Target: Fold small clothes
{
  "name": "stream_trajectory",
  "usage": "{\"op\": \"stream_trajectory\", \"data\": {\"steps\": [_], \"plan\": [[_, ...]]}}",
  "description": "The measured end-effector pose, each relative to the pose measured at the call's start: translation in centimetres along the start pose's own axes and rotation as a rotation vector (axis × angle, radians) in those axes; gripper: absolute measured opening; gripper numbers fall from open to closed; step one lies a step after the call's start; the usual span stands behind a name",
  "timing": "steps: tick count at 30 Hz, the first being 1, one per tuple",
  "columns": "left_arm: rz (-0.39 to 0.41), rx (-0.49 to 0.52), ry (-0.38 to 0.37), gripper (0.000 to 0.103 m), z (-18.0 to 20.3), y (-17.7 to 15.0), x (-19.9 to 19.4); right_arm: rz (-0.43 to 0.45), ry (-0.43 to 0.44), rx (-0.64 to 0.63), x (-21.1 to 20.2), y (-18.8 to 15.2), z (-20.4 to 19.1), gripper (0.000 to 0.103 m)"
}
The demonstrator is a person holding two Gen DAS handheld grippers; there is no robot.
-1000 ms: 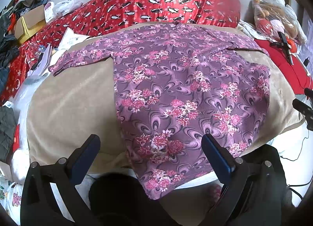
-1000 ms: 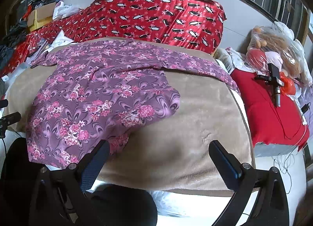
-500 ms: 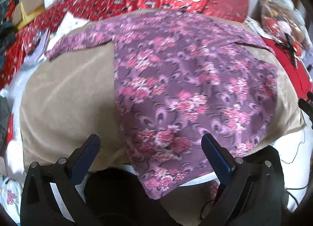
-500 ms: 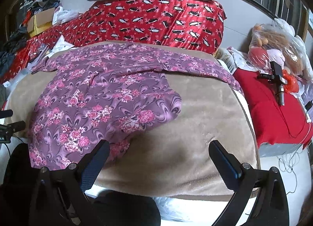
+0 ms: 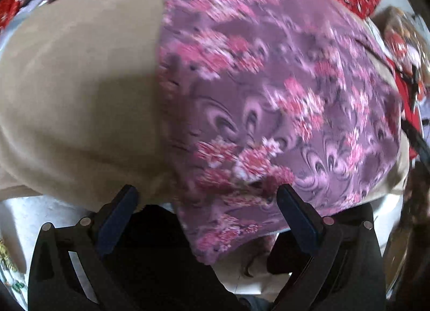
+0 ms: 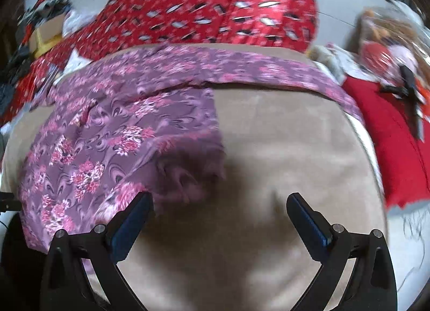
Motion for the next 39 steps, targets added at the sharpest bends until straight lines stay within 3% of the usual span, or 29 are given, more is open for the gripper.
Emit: {"op": "stream_trajectory", "data": {"steps": [2, 3, 4, 6, 7, 8, 9, 13, 15, 17, 23, 25, 27, 29, 30, 31, 33, 34, 35, 39], "plan": [[-0.023, 0.001, -0.020, 0.102, 0.7, 0.1, 0.5, -0.008, 0.047, -0.029, 1.2, 0.5, -0.5, 0.092], [-0.021, -0.009, -0.033, 0.091, 0.8, 0.1, 0.5, -0.021, 0.092, -0.041, 2.0, 0.8, -0.8, 0.077], [-0.018, -0.015, -0.050, 0.084, 0.9, 0.1, 0.5, -0.036, 0.141, -0.041, 2.4, 0.9, -1.1, 0.045], [-0.018, 0.002, -0.069, 0.033, 1.3, 0.2, 0.1, -0.066, 0.281, 0.000, 2.8, 1.0, -1.5, 0.006], [-0.017, 0.014, -0.058, 0.027, 1.4, 0.5, -0.2, -0.065, 0.299, 0.021, 2.5, 1.1, -1.5, 0.006], [-0.012, 0.016, -0.063, 0.013, 1.2, 0.7, -0.8, -0.052, 0.309, 0.025, 2.0, 1.1, -1.6, 0.006], [-0.011, 0.009, -0.090, 0.010, 0.9, 1.0, -1.5, -0.021, 0.340, 0.030, 0.6, 1.1, -1.7, 0.006], [0.065, -0.028, -0.177, 0.010, -0.5, 2.2, -5.9, 0.154, 0.490, 0.119, -8.1, 0.9, -1.0, 0.005], [0.096, -0.027, -0.147, 0.010, -1.1, 2.7, -7.2, 0.200, 0.492, 0.162, -11.5, 0.3, -0.3, 0.005], [0.073, -0.025, -0.106, 0.011, -1.3, 2.7, -6.5, 0.185, 0.471, 0.204, -12.5, -0.7, 0.5, 0.005], [-0.129, -0.030, -0.019, 0.011, -1.8, 0.3, -0.8, -0.064, 0.290, 0.348, -5.7, -6.7, 2.5, 0.005], [-0.113, -0.020, 0.001, 0.011, -2.3, -0.3, -1.1, -0.122, 0.227, 0.370, -4.0, -8.0, 2.8, 0.007], [-0.057, -0.023, -0.038, 0.011, -2.8, 0.0, -2.8, -0.119, 0.168, 0.365, -4.5, -7.5, 2.8, 0.013], [0.045, -0.015, -0.044, 0.011, -2.4, 1.0, -5.2, -0.059, 0.129, 0.340, -5.8, -5.9, 2.6, 0.013], [0.083, -0.005, -0.040, 0.014, -1.8, 1.6, -5.9, 0.004, 0.150, 0.314, -6.9, -4.5, 2.2, 0.013], [0.115, 0.006, -0.037, 0.018, -1.1, 2.2, -6.3, 0.046, 0.173, 0.298, -7.7, -3.8, 1.8, 0.015], [0.164, 0.028, -0.030, 0.043, 1.1, 3.8, -5.9, 0.091, 0.201, 0.273, -7.9, -2.4, 0.9, 0.023], [0.179, 0.038, -0.011, 0.046, 1.6, 3.9, -5.0, 0.084, 0.206, 0.258, -7.0, -1.9, 0.4, 0.024], [0.183, 0.054, 0.024, 0.046, 2.6, 4.2, -3.9, 0.067, 0.204, 0.246, -6.0, -1.7, 0.1, 0.024], [0.090, 0.126, 0.129, 0.046, 4.7, 4.6, 0.4, -0.170, 0.138, 0.191, 1.3, -4.1, -0.9, 0.020]]}}
Point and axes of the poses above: each gripper's, at about its wrist camera, not at the fingertips, and x roughly the way its jaws point, z to its right, y to its top, the point moved 3 cm from there along x, roughly the way its jaws point, and after that the axes turned 11 degrees about y, right-handed, at the moved point
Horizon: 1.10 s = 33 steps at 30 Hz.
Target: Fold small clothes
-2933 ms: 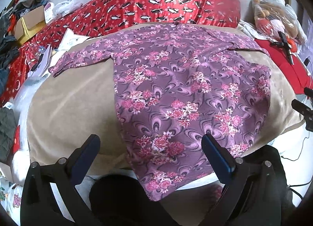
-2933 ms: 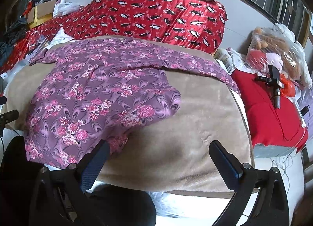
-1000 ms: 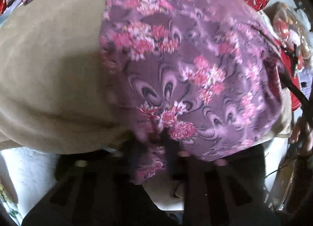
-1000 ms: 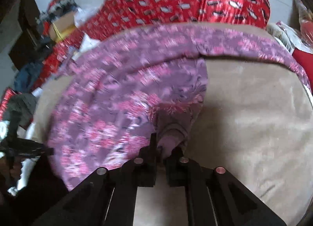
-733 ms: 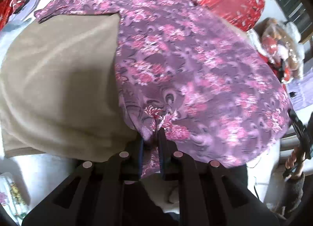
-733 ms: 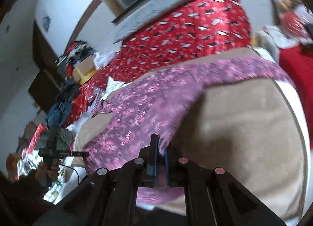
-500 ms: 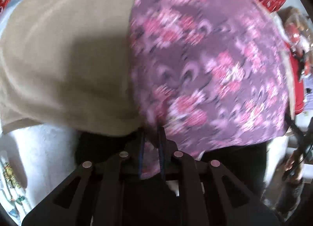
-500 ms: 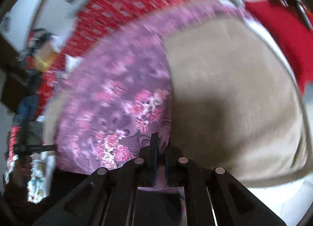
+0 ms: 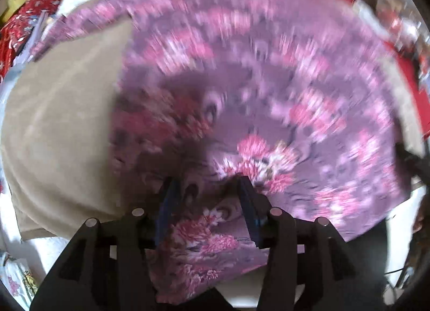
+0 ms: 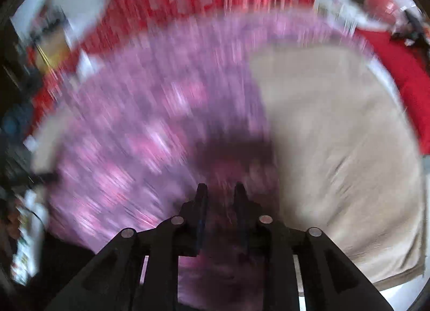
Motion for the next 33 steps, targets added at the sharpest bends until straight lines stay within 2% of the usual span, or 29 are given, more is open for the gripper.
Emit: {"op": "stream_trajectory", "data": {"steps": [1, 2, 4, 5, 6, 7, 9, 11, 12, 15, 17, 19, 21, 23, 26, 27, 28, 29, 30, 33], "plan": [[0.010, 0.011, 0.019, 0.046, 0.3, 0.2, 0.0, 0.030, 0.008, -0.011, -0.6, 0.3, 0.2, 0.023], [0.018, 0.020, 0.013, 0.046, 0.4, 0.4, -0.3, 0.051, 0.057, 0.009, -1.5, 1.0, 0.4, 0.023], [0.039, 0.034, -0.031, 0.046, 0.5, 1.3, -1.4, 0.113, 0.141, 0.075, -3.5, 2.7, 1.6, 0.021], [0.056, 0.028, -0.039, 0.046, 0.3, 2.2, -2.0, 0.184, 0.162, 0.113, -5.3, 4.1, 3.1, 0.023], [0.072, 0.020, -0.051, 0.046, 0.3, 3.1, -2.5, 0.253, 0.152, 0.167, -7.1, 5.6, 5.4, 0.032], [0.084, 0.013, -0.071, 0.046, 0.3, 4.3, -2.8, 0.306, 0.131, 0.233, -8.5, 6.8, 8.0, 0.046], [0.092, 0.003, -0.095, 0.046, 0.6, 6.1, -2.9, 0.408, 0.091, 0.389, -10.4, 8.5, 13.6, 0.054], [0.097, -0.009, -0.125, 0.046, 0.9, 8.0, -2.5, 0.474, 0.079, 0.573, -11.1, 9.6, 19.6, 0.054], [0.096, -0.016, -0.140, 0.046, 1.4, 8.7, -2.3, 0.499, 0.074, 0.706, -10.9, 10.0, 23.5, 0.054], [0.075, -0.023, -0.176, 0.046, 2.2, 10.0, -1.8, 0.568, 0.101, 0.919, -9.2, 10.9, 29.2, 0.054], [0.060, -0.026, -0.199, 0.046, 2.8, 10.9, -1.5, 0.602, 0.124, 1.005, -7.5, 11.9, 31.7, 0.054], [0.055, -0.023, -0.218, 0.046, 3.0, 11.3, -1.3, 0.589, 0.173, 1.061, -5.2, 13.8, 33.8, 0.059], [0.057, -0.008, -0.231, 0.046, 3.6, 12.3, -1.1, 0.587, 0.140, 1.077, -3.6, 16.0, 35.3, 0.062], [0.073, 0.006, -0.230, 0.046, 4.0, 13.1, -0.9, 0.569, 0.175, 1.100, -2.6, 16.8, 36.6, 0.069], [0.088, -0.003, -0.238, 0.046, 4.3, 14.8, -0.4, 0.560, 0.155, 1.103, -0.4, 18.4, 37.4, 0.070], [0.091, -0.013, -0.244, 0.046, 4.4, 15.4, -0.3, 0.596, 0.171, 1.097, -0.4, 18.4, 37.5, 0.064], [0.094, -0.022, -0.248, 0.046, 4.3, 16.0, -0.1, 0.631, 0.183, 1.082, -0.8, 18.1, 37.4, 0.039], [0.103, -0.041, -0.253, 0.046, 4.2, 16.9, 0.0, 0.658, 0.173, 1.054, -1.1, 18.3, 37.2, 0.019], [0.111, -0.057, -0.254, 0.046, 4.0, 17.6, 0.2, 0.674, 0.161, 1.021, -1.7, 18.7, 36.8, 0.011], [0.143, -0.122, -0.227, 0.047, 3.1, 20.0, 0.7, 0.785, 0.085, 0.902, -5.0, 19.8, 34.6, 0.010]]}}
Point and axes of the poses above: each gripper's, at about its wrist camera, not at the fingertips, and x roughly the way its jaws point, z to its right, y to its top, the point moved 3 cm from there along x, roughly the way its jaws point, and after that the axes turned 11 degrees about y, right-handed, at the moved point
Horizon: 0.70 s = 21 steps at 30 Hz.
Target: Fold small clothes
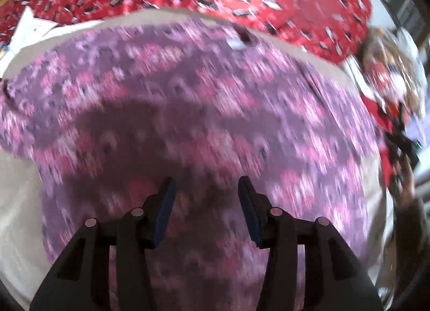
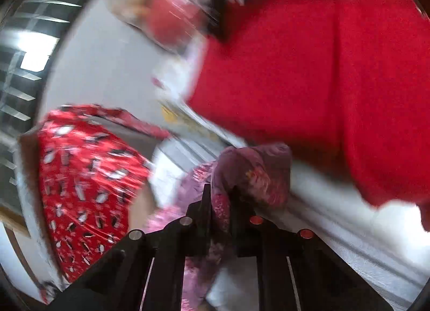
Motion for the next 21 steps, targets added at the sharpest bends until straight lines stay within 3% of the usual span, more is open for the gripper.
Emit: {"op": "stream_trajectory", "data": {"steps": [2, 8, 13, 21], "plan": [[0.035, -0.039, 0.054, 0.047, -0.8, 1.7, 0.4, 0.030, 0.033, -0.091, -1.6, -0.1, -2.9, 0.010], [0.083, -0.148, 0.025, 0.047, -3.5, 3.4, 1.3, -0.075, 0.122, -0.294, -2.0, -4.6, -12.3, 0.010], [0.061, -0.241, -0.045, 0.047, -6.6, 3.4, 2.4, -0.208, 0.169, -0.429, 0.2, -12.4, -18.8, 0.010], [0.033, -0.252, -0.037, 0.047, -9.6, 3.7, 2.2, -0.463, 0.242, -0.595, 4.0, -27.7, -25.8, 0.010]]}}
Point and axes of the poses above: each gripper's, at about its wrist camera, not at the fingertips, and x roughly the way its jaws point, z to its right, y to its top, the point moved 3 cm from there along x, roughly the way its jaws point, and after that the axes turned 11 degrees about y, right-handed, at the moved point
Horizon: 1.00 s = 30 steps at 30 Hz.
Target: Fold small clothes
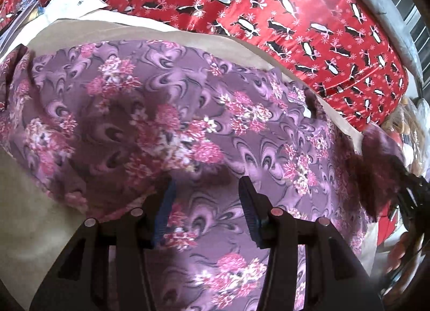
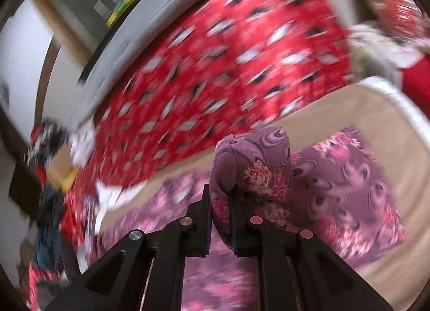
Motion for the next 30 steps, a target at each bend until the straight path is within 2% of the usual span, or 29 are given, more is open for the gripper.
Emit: {"op": "stream_trajectory", "data": {"steps": [5, 8, 10, 12, 13, 15, 17, 19, 21, 25, 27, 30], "plan": [[0.005, -0.018, -0.058, 0.047, -1.5, 0.4, -1.2, -0.151, 0.064, -0.095, 6.2, -5.2, -6.4, 0.012], [0.001, -0.024, -0.129, 0.047, -2.0, 0.7, -1.8, -0.284, 0.095, -0.139, 9.5, -9.9, -9.1, 0.017], [-0.012, -0.028, -0.192, 0.047, -1.9, 0.7, -2.0, -0.383, 0.059, -0.171, 11.1, -13.3, -9.8, 0.025], [-0.035, -0.012, -0.252, 0.057, -1.4, 0.6, -1.9, -0.430, 0.045, -0.207, 11.3, -15.4, -10.1, 0.027], [-0.048, -0.004, -0.270, 0.059, -0.9, 0.5, -1.8, -0.438, 0.058, -0.227, 10.7, -16.2, -10.3, 0.033], [-0.081, 0.009, -0.313, 0.061, 0.2, 0.1, -1.4, -0.443, 0.078, -0.272, 9.3, -16.7, -10.6, 0.042], [-0.119, 0.036, -0.345, 0.061, 1.4, -0.3, -0.9, -0.440, 0.070, -0.309, 7.9, -16.5, -10.7, 0.043], [-0.134, 0.058, -0.341, 0.061, 2.4, -0.7, -0.5, -0.414, 0.051, -0.306, 5.7, -16.1, -9.6, 0.044], [-0.131, 0.074, -0.302, 0.061, 3.1, -0.8, -0.4, -0.392, 0.031, -0.278, 4.3, -15.7, -8.4, 0.044], [-0.102, 0.040, -0.275, 0.063, 3.3, -0.6, -1.5, -0.334, -0.012, -0.198, 1.3, -14.3, -5.0, 0.047], [-0.059, 0.038, -0.181, 0.076, 3.1, -0.5, -1.7, -0.297, -0.025, -0.148, -0.2, -13.4, -3.2, 0.047], [-0.048, 0.029, -0.124, 0.079, 2.8, -0.7, -0.8, -0.228, -0.061, -0.107, -1.6, -12.0, -1.7, 0.047]]}}
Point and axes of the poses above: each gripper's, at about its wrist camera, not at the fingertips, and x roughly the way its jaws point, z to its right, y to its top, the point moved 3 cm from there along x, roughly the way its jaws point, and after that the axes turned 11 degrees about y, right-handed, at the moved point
